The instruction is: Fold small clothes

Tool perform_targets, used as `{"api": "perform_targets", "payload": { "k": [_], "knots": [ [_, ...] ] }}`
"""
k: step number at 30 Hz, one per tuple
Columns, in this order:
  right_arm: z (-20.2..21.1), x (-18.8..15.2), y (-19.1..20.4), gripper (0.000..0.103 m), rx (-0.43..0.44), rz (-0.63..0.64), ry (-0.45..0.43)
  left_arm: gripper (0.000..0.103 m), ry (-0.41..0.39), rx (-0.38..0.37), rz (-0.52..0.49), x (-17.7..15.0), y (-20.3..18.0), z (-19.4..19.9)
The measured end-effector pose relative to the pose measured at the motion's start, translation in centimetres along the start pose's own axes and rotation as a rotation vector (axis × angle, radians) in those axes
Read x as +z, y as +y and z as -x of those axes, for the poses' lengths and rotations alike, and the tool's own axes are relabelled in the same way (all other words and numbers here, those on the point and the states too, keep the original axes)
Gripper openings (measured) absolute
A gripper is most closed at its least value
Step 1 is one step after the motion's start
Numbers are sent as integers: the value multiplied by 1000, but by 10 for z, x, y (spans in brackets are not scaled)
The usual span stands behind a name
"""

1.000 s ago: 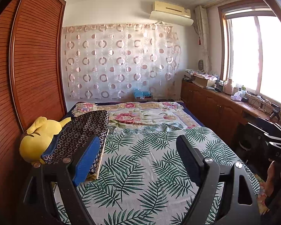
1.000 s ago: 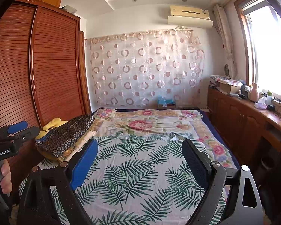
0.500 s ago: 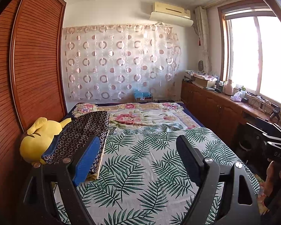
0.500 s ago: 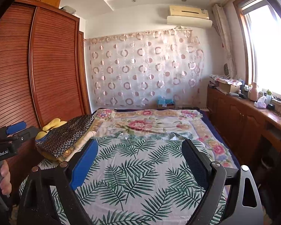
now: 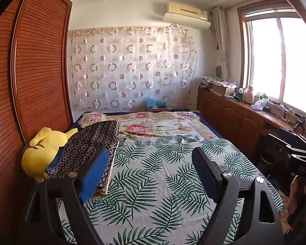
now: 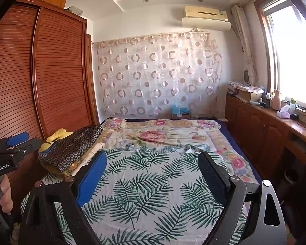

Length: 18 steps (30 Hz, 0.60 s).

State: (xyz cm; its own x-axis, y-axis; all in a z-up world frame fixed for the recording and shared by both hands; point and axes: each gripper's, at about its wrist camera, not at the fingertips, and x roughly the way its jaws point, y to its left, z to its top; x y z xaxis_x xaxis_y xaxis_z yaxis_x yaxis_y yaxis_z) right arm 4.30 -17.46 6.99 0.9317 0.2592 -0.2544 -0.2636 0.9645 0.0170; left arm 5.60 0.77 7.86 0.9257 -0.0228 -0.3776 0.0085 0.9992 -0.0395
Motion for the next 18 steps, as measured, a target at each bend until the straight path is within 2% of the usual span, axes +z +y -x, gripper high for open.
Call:
{"api": "perform_targets", "payload": {
  "k": [18],
  "knots": [
    [0,0,-1,92,-2,-5,2,84,-1,0,-1,-1,-1,0]
  ]
}}
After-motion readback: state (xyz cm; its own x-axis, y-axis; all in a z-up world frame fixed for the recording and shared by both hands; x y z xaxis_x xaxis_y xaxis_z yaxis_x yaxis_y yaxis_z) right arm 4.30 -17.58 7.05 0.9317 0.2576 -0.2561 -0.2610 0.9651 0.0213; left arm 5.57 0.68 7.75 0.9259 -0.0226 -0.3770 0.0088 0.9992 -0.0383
